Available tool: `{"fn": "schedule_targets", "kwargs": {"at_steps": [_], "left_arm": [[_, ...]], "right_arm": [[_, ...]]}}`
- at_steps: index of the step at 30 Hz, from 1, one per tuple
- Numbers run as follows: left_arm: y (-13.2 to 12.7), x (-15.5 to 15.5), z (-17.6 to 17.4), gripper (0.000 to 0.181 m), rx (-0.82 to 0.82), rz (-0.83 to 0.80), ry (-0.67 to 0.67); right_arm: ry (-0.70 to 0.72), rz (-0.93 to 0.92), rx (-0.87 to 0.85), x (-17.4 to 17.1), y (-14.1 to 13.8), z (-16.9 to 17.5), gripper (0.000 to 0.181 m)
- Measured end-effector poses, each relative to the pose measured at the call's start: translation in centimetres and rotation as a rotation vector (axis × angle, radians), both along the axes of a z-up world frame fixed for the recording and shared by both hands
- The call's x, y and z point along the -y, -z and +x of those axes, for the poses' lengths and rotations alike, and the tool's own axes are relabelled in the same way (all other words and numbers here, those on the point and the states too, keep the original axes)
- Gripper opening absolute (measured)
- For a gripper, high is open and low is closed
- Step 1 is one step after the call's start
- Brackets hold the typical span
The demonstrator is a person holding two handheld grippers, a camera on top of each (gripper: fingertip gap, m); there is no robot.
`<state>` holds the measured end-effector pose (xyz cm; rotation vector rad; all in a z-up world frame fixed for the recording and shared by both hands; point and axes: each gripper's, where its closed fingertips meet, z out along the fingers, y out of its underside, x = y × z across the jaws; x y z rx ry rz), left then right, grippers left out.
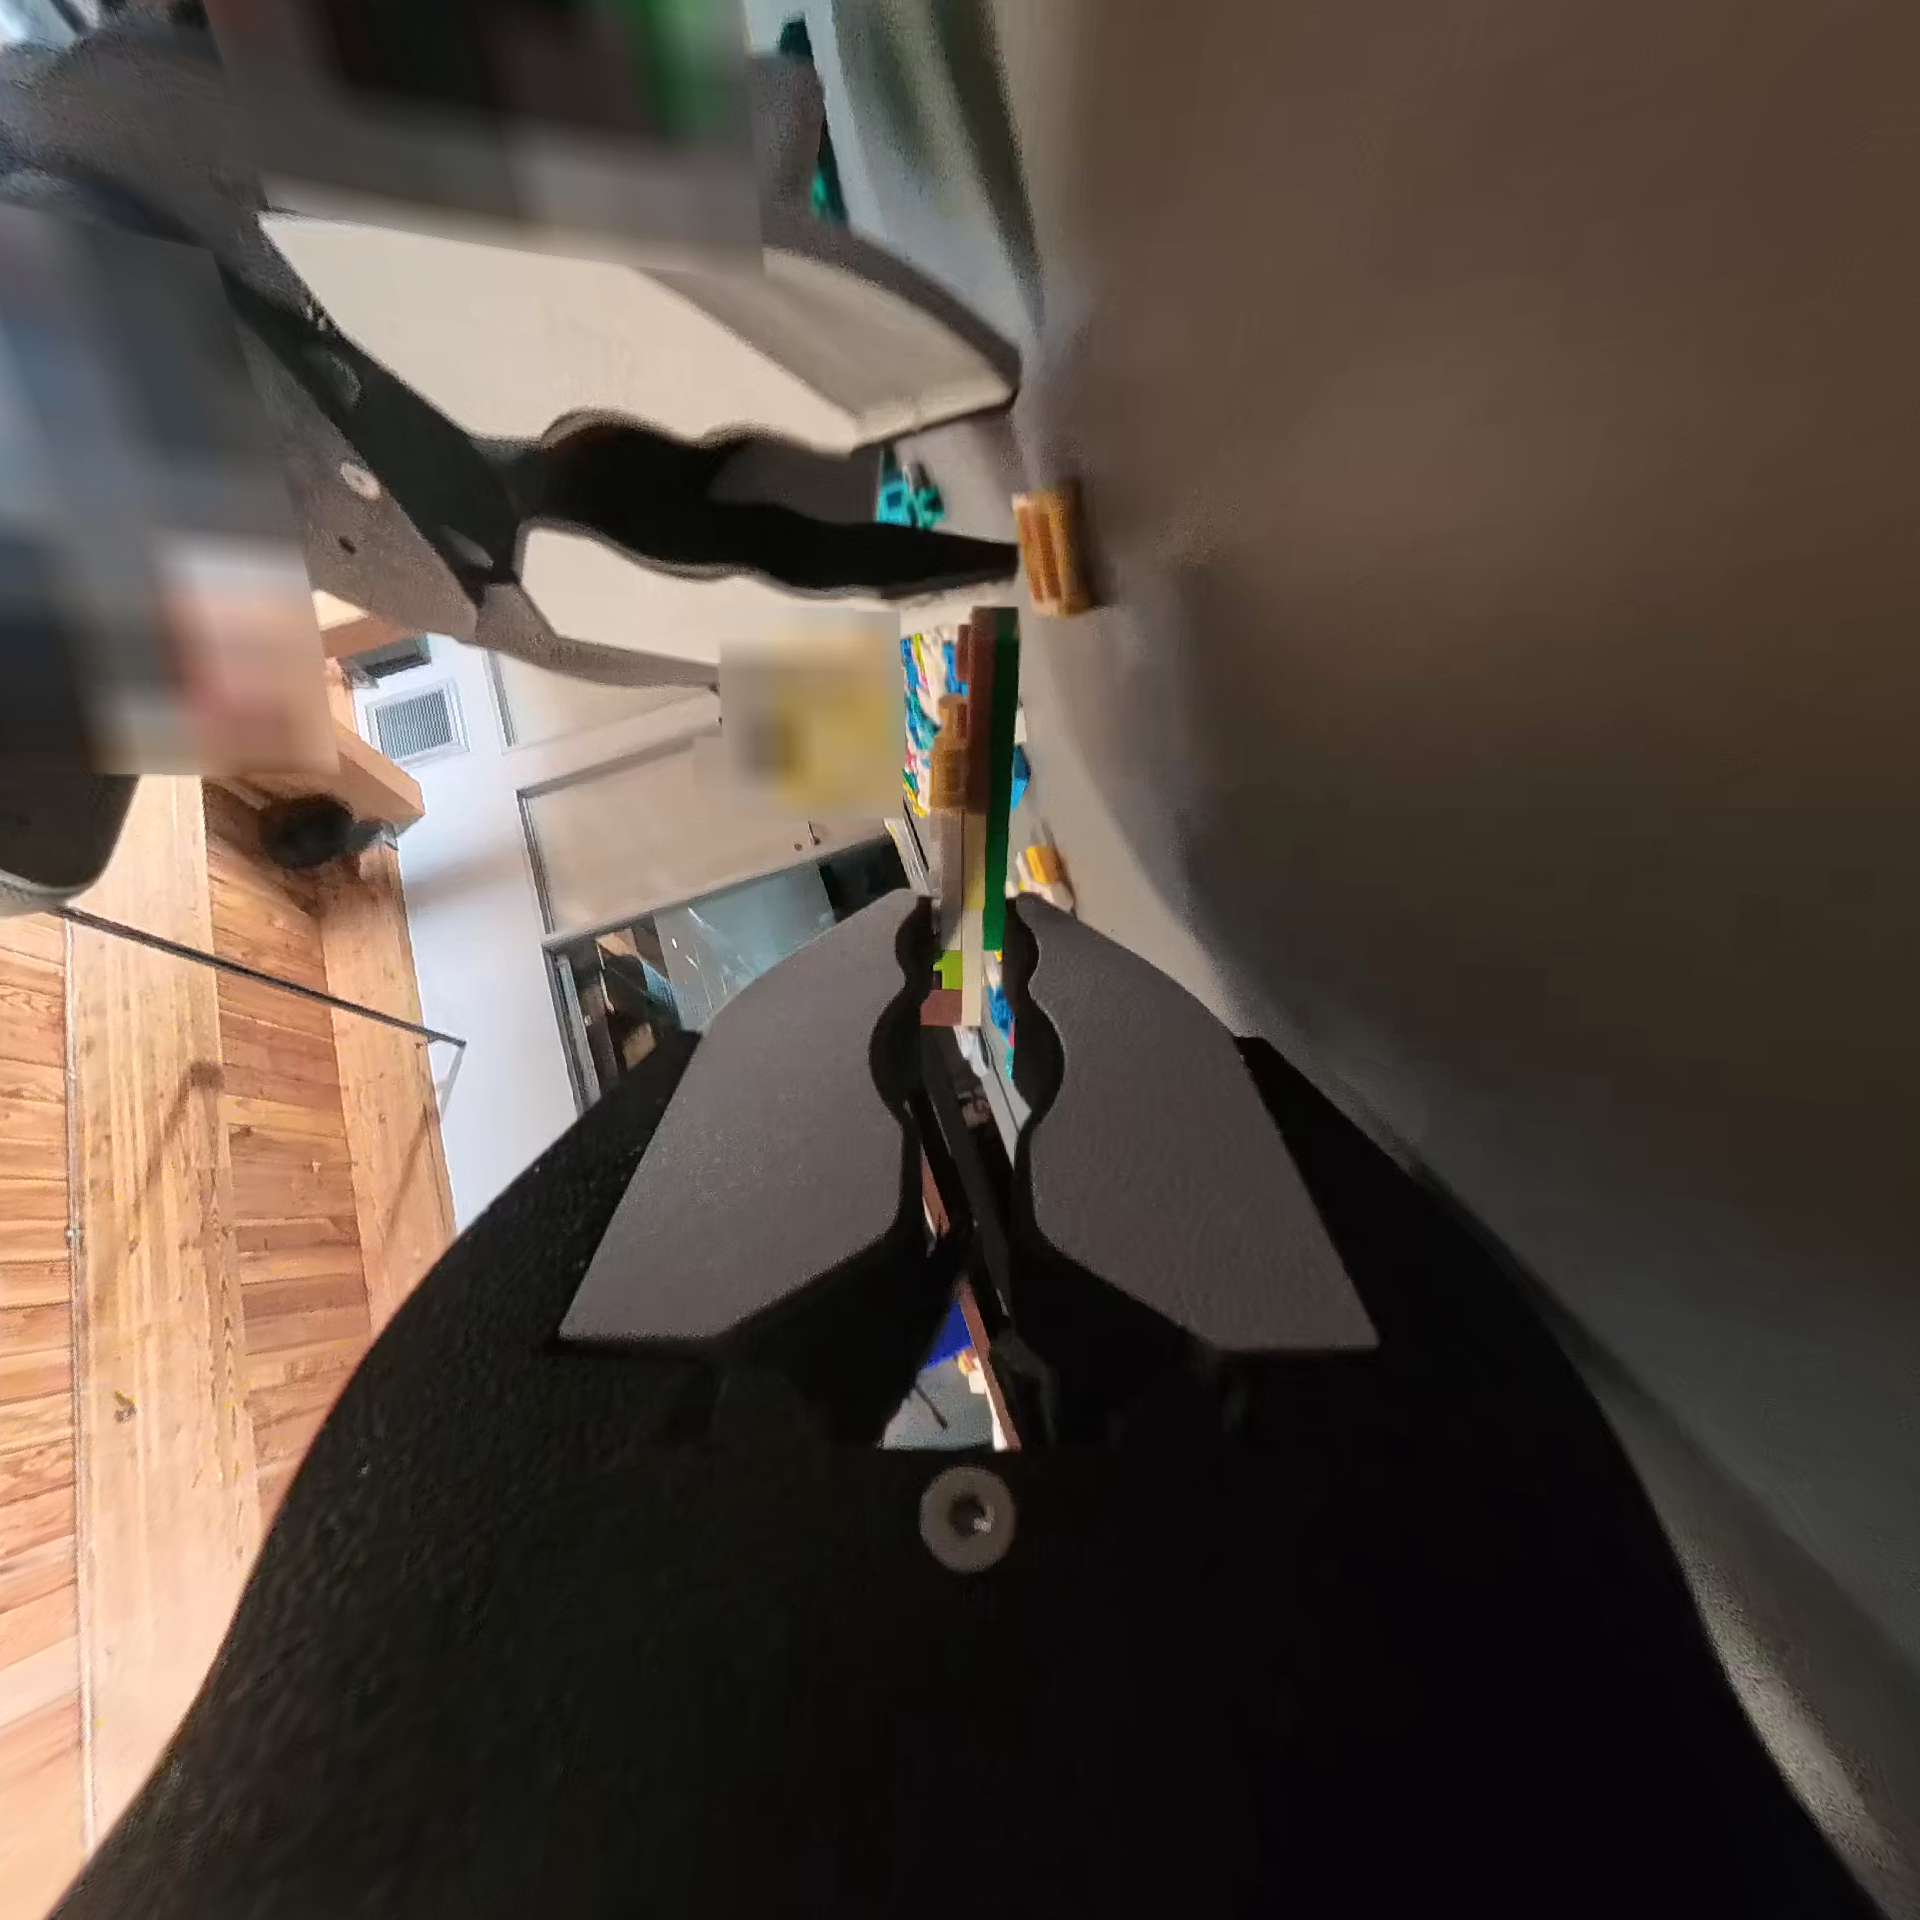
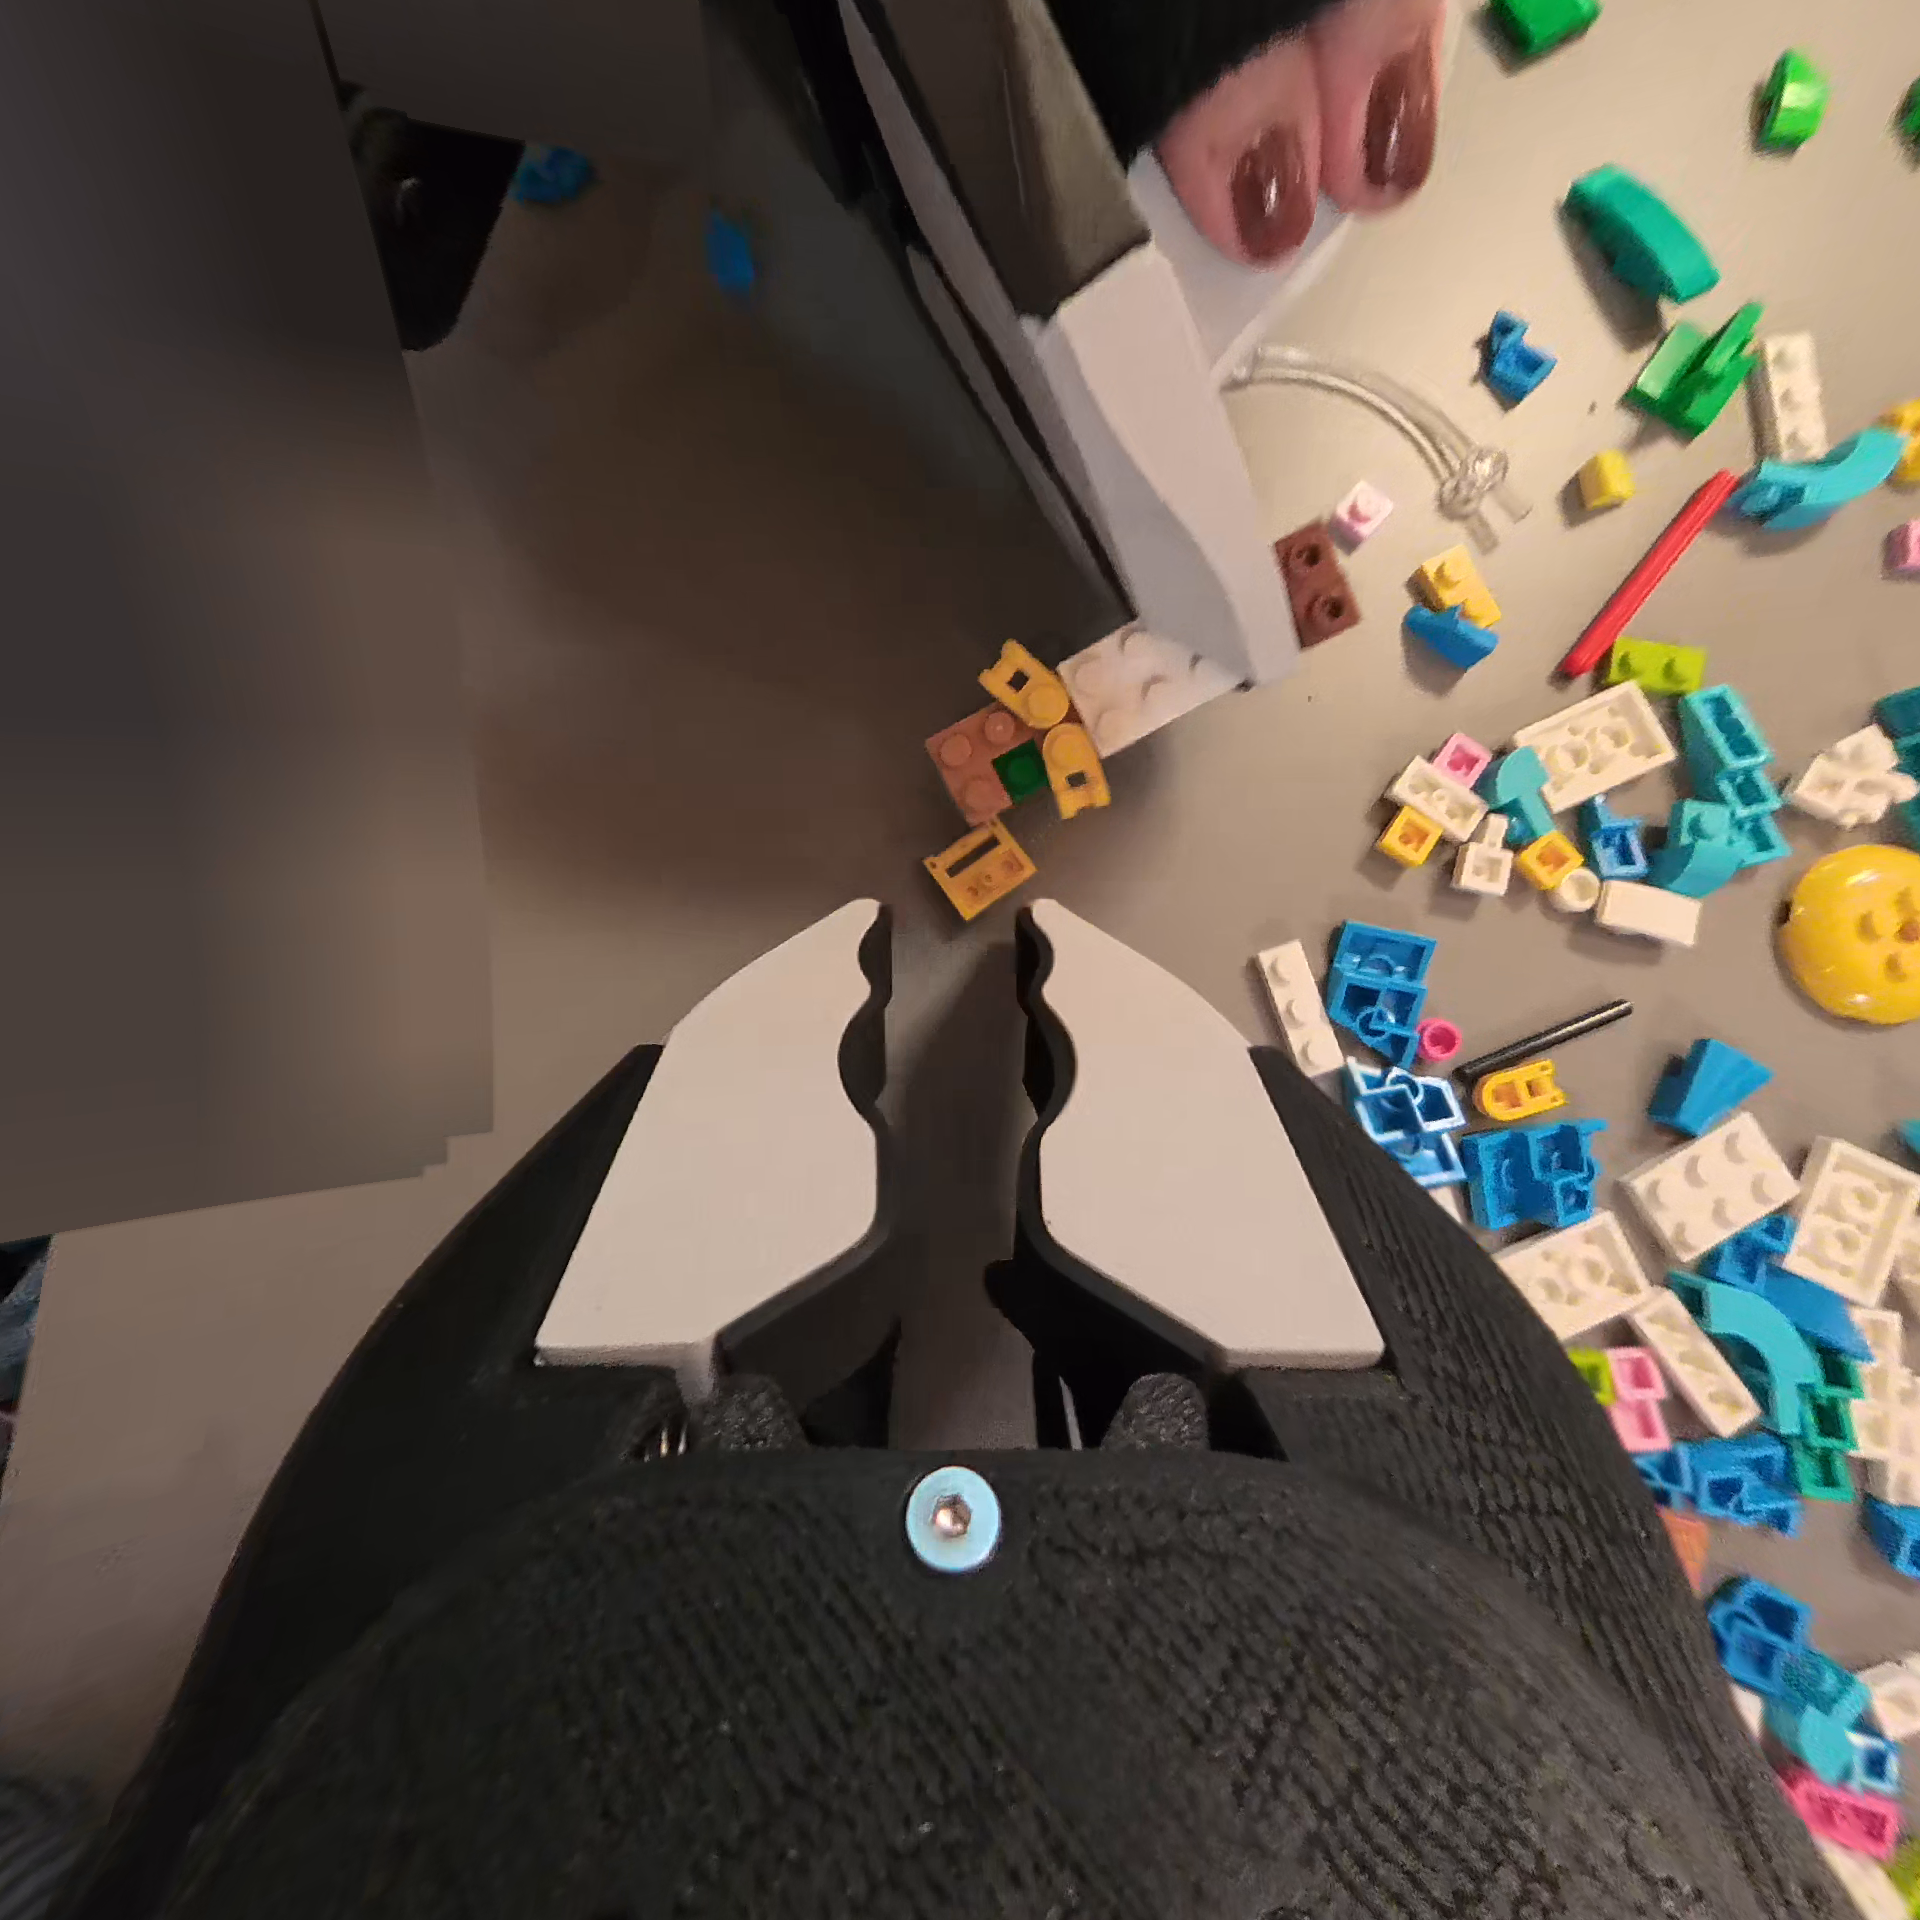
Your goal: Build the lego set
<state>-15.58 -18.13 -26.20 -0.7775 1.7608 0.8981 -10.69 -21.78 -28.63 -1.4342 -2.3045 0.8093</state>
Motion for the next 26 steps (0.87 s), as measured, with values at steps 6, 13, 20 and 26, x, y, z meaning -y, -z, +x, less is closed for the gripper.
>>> {"fn": "schedule_targets", "kwargs": {"at_steps": [6, 13, 20, 26], "left_arm": [[0.4, -0.2, -0.4, 0.012, -0.005, -0.031, -0.022], [0.8, 0.0, -0.1, 0.012, -0.016, -0.048, -0.01], [0.8, 0.1, -0.1, 0.012, -0.035, -0.043, -0.012], [0.9, 0.1, -0.2, 0.012, -0.046, -0.043, -0.011]], "right_arm": [[-0.029, 0.011, 0.011, 0.5, 0.3, 0.1, 0.024], [-0.054, 0.006, -0.003, 0.9, 0.3, -0.1, 0.02], [-0.04, 0.071, -0.042, 0.1, 0.2, -0.6, 0.018], [-0.05, 0.047, -0.097, 0.3, 0.1, -1.2, 0.023]]}}
